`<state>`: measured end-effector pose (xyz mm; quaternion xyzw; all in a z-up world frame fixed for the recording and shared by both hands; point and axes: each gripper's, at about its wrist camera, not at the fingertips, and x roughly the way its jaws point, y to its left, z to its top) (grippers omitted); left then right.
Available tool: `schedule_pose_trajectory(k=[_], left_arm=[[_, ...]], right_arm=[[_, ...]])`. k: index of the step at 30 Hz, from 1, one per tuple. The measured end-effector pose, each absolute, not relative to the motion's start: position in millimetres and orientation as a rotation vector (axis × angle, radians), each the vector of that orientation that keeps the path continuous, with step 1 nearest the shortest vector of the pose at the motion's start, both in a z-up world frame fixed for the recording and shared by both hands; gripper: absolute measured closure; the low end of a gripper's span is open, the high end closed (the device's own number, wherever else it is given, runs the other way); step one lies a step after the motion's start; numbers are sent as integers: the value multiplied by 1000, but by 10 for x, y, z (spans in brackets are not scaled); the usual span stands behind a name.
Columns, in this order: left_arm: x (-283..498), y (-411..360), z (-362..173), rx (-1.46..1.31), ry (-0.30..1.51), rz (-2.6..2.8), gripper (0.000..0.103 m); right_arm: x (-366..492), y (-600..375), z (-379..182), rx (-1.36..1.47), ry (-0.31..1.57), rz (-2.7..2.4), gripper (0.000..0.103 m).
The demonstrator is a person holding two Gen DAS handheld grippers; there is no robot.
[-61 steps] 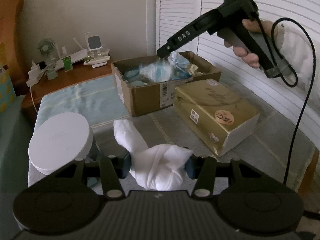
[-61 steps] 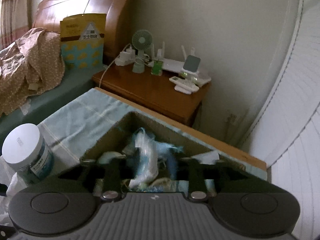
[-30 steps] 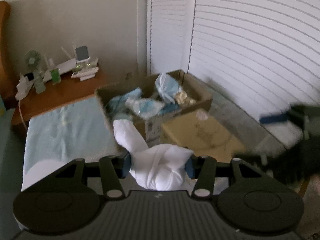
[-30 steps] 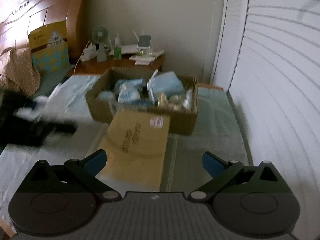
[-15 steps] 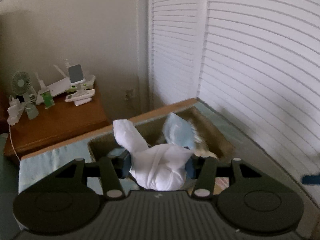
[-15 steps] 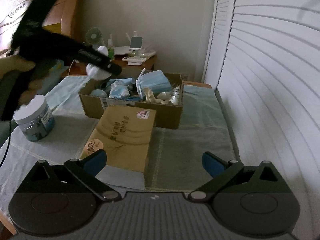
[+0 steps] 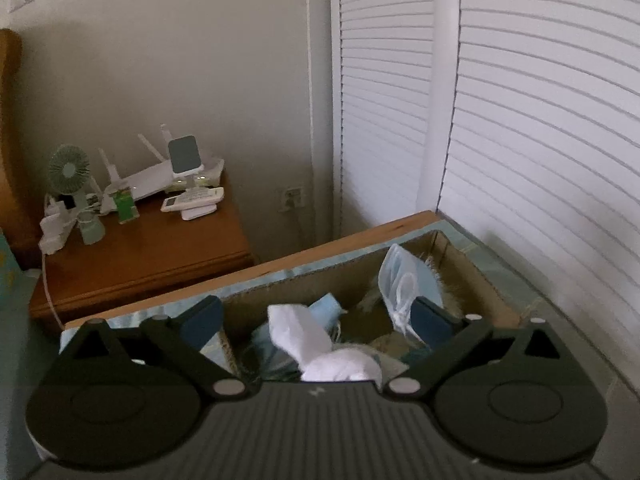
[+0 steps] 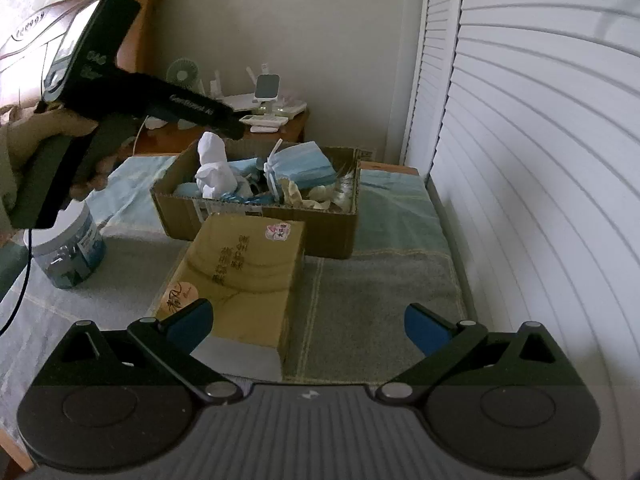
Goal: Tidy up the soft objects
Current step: 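Carry the white cloth bunny into the box with the left tool and release it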
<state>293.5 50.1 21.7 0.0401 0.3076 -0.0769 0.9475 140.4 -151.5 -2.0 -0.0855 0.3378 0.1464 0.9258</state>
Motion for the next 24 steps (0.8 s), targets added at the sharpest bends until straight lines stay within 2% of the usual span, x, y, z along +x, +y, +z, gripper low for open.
schedule_pose_trajectory(k=[13,24], left_arm=[[2017,495,245,63,631,-89,2],[1355,381,146,-43,771,1,2]], right_arm=[[1498,-1513,117,-145,732,196,0],[1409,-1477,100,-124,822,127,0]])
